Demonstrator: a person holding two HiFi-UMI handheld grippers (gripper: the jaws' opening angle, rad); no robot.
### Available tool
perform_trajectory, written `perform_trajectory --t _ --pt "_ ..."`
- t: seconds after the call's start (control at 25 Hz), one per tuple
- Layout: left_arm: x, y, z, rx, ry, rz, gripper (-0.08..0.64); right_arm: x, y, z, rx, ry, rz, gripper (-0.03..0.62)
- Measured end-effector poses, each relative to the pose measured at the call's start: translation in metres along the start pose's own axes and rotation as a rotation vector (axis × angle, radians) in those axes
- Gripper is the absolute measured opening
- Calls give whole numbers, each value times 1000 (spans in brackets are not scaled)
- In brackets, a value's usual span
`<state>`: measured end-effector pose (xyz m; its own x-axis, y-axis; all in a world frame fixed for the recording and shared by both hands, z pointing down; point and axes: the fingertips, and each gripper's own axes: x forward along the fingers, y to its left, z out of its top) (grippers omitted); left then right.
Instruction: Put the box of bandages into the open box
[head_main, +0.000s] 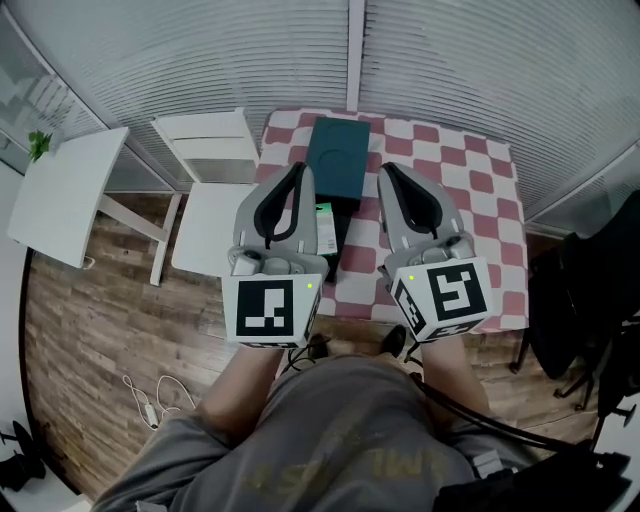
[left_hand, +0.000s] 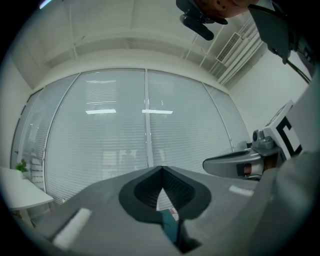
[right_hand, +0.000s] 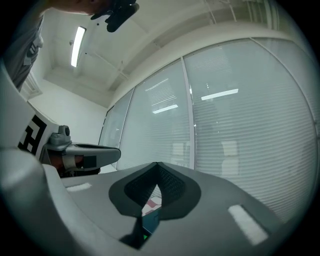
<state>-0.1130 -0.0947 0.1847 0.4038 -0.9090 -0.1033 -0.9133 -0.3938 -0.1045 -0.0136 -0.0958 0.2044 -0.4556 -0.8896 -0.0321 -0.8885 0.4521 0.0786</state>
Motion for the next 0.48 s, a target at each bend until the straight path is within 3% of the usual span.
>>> perform_trajectory --t 0.48 --pt "7 -22 6 11 -8 22 0 -11 -20 5 -1 -30 31 25"
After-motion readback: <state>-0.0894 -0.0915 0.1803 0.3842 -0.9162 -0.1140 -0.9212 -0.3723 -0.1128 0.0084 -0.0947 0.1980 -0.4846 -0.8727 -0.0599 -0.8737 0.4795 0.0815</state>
